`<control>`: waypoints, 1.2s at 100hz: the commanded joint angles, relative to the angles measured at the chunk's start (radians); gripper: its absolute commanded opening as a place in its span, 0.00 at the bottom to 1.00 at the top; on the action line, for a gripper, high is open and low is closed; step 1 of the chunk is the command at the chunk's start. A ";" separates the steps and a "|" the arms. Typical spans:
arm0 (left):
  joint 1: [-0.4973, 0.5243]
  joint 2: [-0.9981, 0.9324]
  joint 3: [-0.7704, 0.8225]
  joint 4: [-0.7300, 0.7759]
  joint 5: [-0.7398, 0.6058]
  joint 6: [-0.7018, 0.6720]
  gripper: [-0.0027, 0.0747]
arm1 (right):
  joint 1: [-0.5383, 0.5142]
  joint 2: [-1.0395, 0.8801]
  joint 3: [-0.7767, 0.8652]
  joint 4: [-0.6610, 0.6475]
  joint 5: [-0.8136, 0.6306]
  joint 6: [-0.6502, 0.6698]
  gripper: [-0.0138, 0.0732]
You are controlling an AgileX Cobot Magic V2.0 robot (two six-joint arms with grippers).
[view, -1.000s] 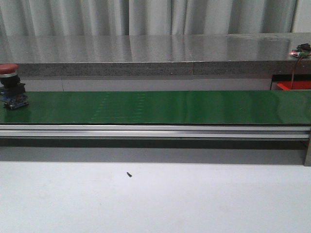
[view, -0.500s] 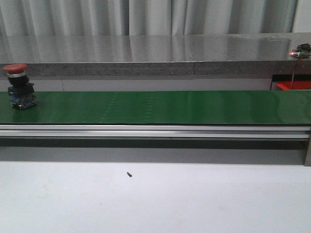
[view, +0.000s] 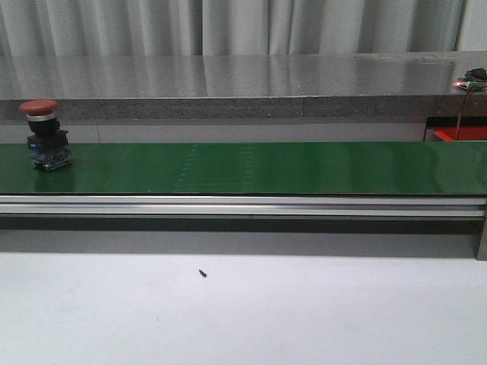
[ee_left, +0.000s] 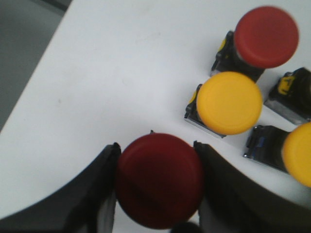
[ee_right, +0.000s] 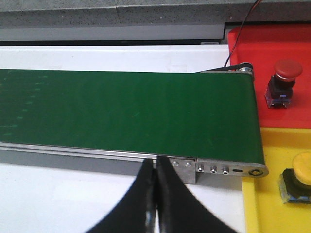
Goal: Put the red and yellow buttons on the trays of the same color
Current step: 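Lower the second red button onto the belt and open the left gripper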
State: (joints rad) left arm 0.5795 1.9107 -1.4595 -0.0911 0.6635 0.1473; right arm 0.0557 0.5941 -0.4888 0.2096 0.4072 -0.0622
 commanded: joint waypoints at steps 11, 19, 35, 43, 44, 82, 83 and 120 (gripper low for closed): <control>-0.034 -0.142 -0.030 -0.009 0.012 0.026 0.28 | 0.002 0.000 -0.027 -0.005 -0.069 -0.004 0.08; -0.059 -0.160 -0.030 -0.009 0.022 0.026 0.28 | 0.002 0.000 -0.027 -0.005 -0.069 -0.004 0.08; -0.111 -0.176 -0.030 -0.011 0.055 0.026 0.28 | 0.002 0.000 -0.027 -0.005 -0.073 -0.004 0.08; -0.139 -0.176 -0.030 -0.011 0.076 0.026 0.28 | 0.002 0.000 -0.027 -0.005 -0.076 -0.004 0.08; -0.141 -0.176 -0.030 -0.011 0.076 0.026 0.28 | 0.002 0.000 -0.027 -0.005 -0.076 -0.004 0.08; -0.243 -0.176 -0.028 -0.065 0.107 0.026 0.28 | 0.002 0.000 -0.027 -0.005 -0.076 -0.004 0.08; -0.247 -0.176 -0.028 -0.065 0.107 0.026 0.28 | 0.002 0.000 -0.027 -0.005 -0.076 -0.004 0.08; -0.333 -0.148 -0.028 -0.071 0.032 0.026 0.28 | 0.002 0.000 -0.027 -0.005 -0.076 -0.004 0.08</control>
State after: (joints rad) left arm 0.2621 1.7932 -1.4595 -0.1411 0.7692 0.1729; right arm 0.0557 0.5941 -0.4888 0.2096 0.4072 -0.0622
